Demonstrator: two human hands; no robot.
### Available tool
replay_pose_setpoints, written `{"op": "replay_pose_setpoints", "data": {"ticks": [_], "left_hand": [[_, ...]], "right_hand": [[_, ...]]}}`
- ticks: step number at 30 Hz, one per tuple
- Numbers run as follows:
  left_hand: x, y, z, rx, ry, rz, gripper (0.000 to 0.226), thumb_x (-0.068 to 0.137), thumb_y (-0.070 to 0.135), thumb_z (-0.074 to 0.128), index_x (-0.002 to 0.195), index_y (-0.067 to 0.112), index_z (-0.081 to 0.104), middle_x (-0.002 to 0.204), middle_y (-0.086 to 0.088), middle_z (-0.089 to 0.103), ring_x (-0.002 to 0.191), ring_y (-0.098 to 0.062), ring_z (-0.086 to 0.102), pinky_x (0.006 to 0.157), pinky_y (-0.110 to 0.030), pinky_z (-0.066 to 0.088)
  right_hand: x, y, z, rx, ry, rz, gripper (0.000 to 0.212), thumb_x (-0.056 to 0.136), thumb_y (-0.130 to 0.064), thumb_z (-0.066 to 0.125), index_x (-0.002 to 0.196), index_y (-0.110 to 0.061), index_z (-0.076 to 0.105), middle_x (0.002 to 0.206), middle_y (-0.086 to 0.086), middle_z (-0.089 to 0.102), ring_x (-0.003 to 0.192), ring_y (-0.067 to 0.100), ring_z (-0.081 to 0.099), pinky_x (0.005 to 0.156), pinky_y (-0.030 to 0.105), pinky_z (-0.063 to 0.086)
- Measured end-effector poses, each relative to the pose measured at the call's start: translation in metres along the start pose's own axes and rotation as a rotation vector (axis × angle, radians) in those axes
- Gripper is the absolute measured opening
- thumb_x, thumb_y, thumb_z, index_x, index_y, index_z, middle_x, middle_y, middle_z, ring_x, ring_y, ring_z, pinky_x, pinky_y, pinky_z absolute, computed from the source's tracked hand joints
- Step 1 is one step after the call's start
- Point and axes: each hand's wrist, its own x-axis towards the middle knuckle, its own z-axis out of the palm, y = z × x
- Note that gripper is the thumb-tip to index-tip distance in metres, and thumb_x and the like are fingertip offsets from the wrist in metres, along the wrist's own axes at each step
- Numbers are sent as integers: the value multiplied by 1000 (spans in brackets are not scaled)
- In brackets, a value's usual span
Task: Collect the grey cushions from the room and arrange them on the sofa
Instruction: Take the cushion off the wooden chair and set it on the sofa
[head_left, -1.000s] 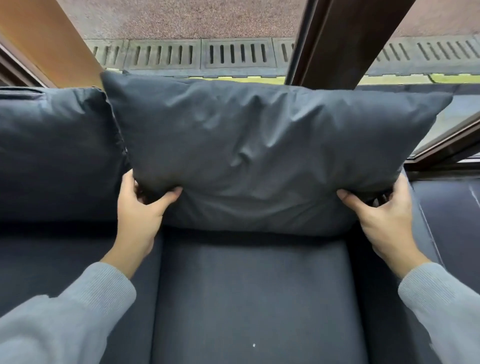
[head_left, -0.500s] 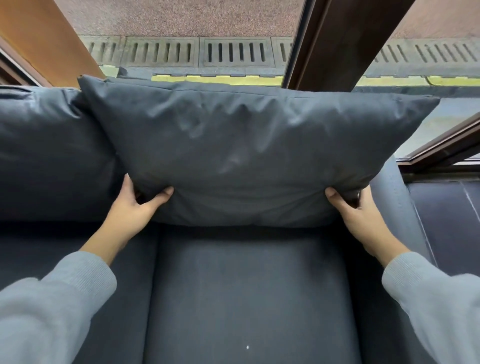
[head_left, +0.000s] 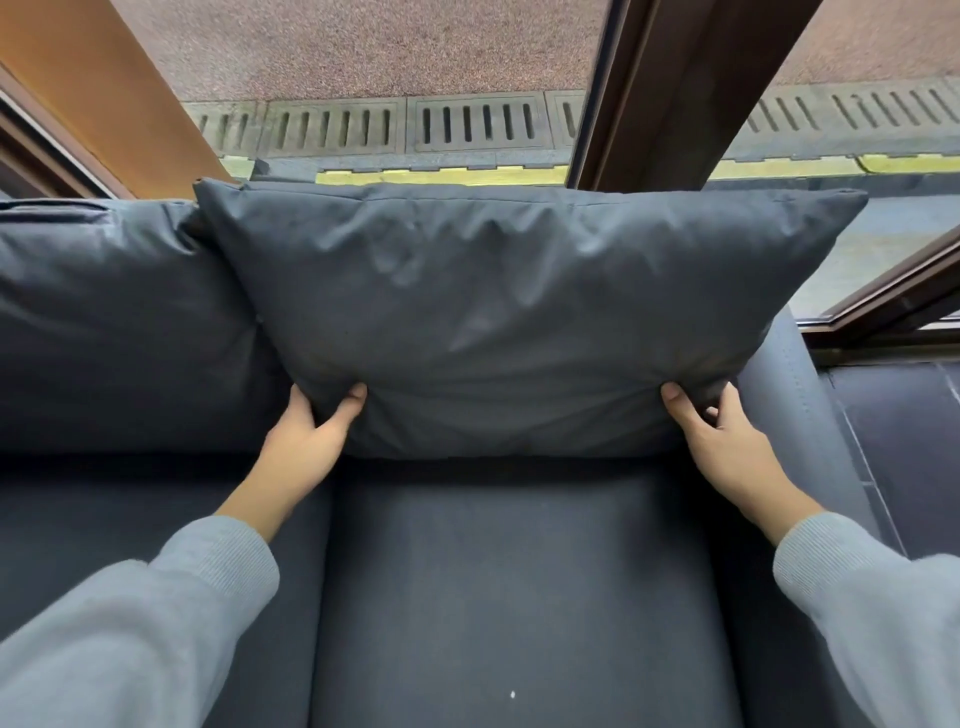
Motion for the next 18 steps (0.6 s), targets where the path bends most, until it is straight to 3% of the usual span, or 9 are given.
{"op": "replay_pose_setpoints", "data": {"ticks": [5, 10, 18], "left_hand": [[-6, 4, -2, 39, 14, 5, 83, 91, 68, 64, 159, 35, 32, 157, 4, 52, 146, -28, 45, 110, -34, 36], [-11, 9, -14, 34, -20, 46, 82, 90, 62, 70, 159, 41, 31, 154, 11, 52, 144, -21, 47, 105, -30, 35], [-25, 28, -29, 119, -22, 80, 68, 97, 51, 67, 157, 32, 41, 154, 2, 54, 144, -24, 47, 108, -32, 36]], "right_hand": [[-11, -3, 4, 7, 27, 20, 84, 73, -96, 51, 145, -55, 37, 130, -20, 57, 139, 21, 50, 102, 38, 37], [-18, -8, 3, -5, 28, 46, 84, 71, -94, 55, 144, -56, 37, 141, -12, 61, 138, 22, 51, 108, 43, 39], [-33, -33, 2, -37, 44, 47, 86, 76, -84, 60, 149, -46, 34, 147, -6, 58, 140, 30, 50, 105, 43, 38]]}}
